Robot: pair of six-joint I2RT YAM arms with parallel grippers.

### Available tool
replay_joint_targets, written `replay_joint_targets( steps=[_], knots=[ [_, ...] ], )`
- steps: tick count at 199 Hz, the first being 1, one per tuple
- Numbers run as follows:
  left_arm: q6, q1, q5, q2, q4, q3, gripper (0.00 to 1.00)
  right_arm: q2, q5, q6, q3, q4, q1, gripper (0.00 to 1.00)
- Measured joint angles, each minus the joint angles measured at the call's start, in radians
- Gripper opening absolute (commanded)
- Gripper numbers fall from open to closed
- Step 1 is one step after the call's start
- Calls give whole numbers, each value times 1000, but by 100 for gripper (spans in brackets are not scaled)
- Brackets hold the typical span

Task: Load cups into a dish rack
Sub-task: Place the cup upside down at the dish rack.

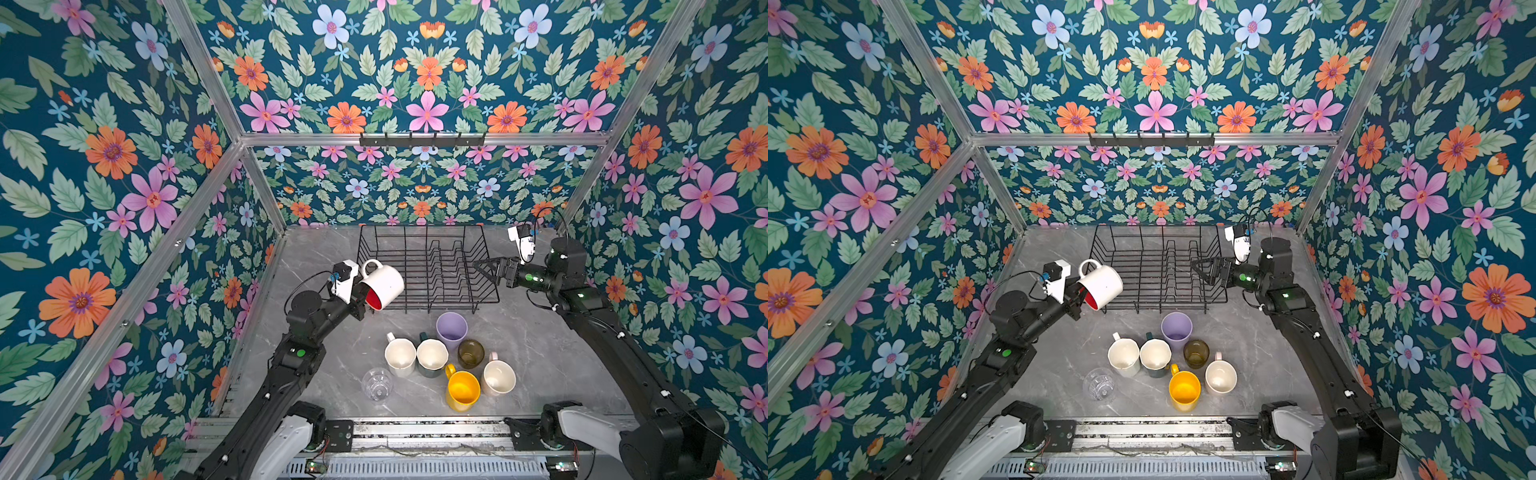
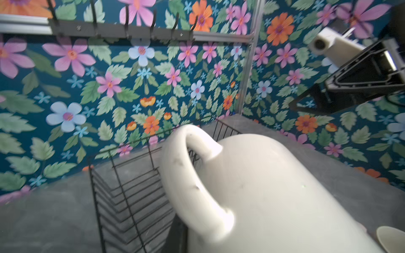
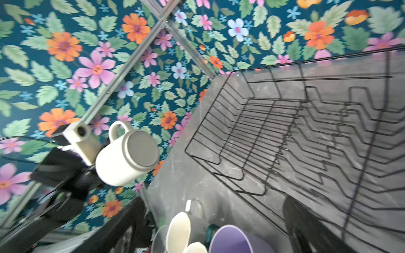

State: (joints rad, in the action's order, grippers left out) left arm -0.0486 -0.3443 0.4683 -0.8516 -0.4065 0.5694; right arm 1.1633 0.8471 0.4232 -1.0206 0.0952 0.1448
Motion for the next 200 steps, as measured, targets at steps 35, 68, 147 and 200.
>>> replay_joint_targets(
  steps=[35,68,147,200],
  knots=[
    [-164,52,237,-214,-335,62,0,16,143,40,-2,-52,20,97],
    [-406,89,430,-385,-608,145,0,23,196,32,-34,-79,82,97],
    [-930,96,715,-604,-1057,255,0,93,175,50,-134,-151,183,97],
    [-1049,97,763,-620,-1165,257,0,130,102,122,-200,-180,246,97]
  ],
)
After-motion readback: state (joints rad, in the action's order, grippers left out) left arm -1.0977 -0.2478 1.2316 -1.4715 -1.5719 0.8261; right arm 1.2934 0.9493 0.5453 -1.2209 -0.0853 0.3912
